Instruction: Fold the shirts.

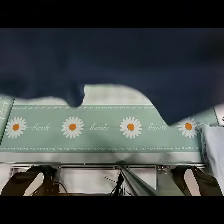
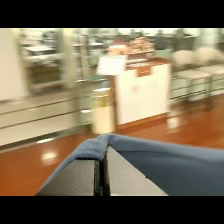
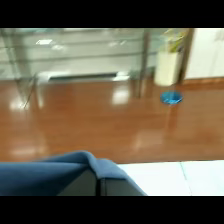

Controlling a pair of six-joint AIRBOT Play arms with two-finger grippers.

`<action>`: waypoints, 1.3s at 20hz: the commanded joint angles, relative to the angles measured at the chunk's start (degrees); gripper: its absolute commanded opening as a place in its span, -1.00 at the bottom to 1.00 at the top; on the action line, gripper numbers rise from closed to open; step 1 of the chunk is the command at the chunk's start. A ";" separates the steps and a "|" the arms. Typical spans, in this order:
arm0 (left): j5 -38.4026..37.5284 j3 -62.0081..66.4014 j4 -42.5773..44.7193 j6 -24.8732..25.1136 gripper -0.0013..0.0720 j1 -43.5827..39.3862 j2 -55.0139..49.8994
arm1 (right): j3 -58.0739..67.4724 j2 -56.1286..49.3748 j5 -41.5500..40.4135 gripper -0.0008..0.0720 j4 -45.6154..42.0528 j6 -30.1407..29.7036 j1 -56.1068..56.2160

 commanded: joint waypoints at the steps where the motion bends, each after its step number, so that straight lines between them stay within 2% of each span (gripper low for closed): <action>1: -11.13 -1.09 11.74 -3.85 -0.90 0.04 7.23 | 0.39 4.83 5.40 -0.92 -2.73 2.78 0.02; 3: -16.02 -2.89 13.31 -5.46 -0.89 0.04 8.55 | -0.50 4.81 9.97 -0.92 -2.58 2.91 0.02; 5: -18.86 -6.67 13.29 -5.44 -0.89 0.04 8.66 | -4.96 4.81 10.86 -0.92 -2.05 3.02 0.02; 7: -18.84 -13.49 13.27 -5.44 -0.89 0.04 8.52 | -12.41 4.79 10.62 -0.92 -0.50 1.09 -0.02; 9: -16.61 -22.03 13.25 -5.46 -0.90 0.04 7.76 | -22.77 4.74 6.05 -0.92 -0.37 -1.73 0.00; 12: -6.99 -34.91 12.79 -5.49 -0.89 0.02 4.24 | -37.77 0.79 -2.91 -0.92 4.70 -5.27 0.02; 15: 2.23 -41.99 11.37 -5.49 -0.89 -0.07 -3.91 | -45.44 -9.42 -9.92 -0.92 12.11 -11.52 0.04; 18: 9.84 -43.10 7.08 -5.46 -0.89 -0.09 -16.28 | -45.27 -23.96 -15.52 -0.92 19.61 -17.57 0.04; 21: 19.50 -43.06 0.85 -6.84 -0.89 -0.09 -28.89 | -42.18 -38.36 -20.83 -0.92 26.45 -21.05 0.09; 24: 28.04 -43.06 -8.59 -7.37 -0.89 -0.09 -39.60 | -34.42 -51.93 -21.57 -0.92 26.86 -20.28 2.73; 26: 30.95 -43.06 -15.10 -7.34 -0.89 -0.09 -45.20 | -28.92 -58.75 -22.18 -0.92 26.84 -18.18 5.22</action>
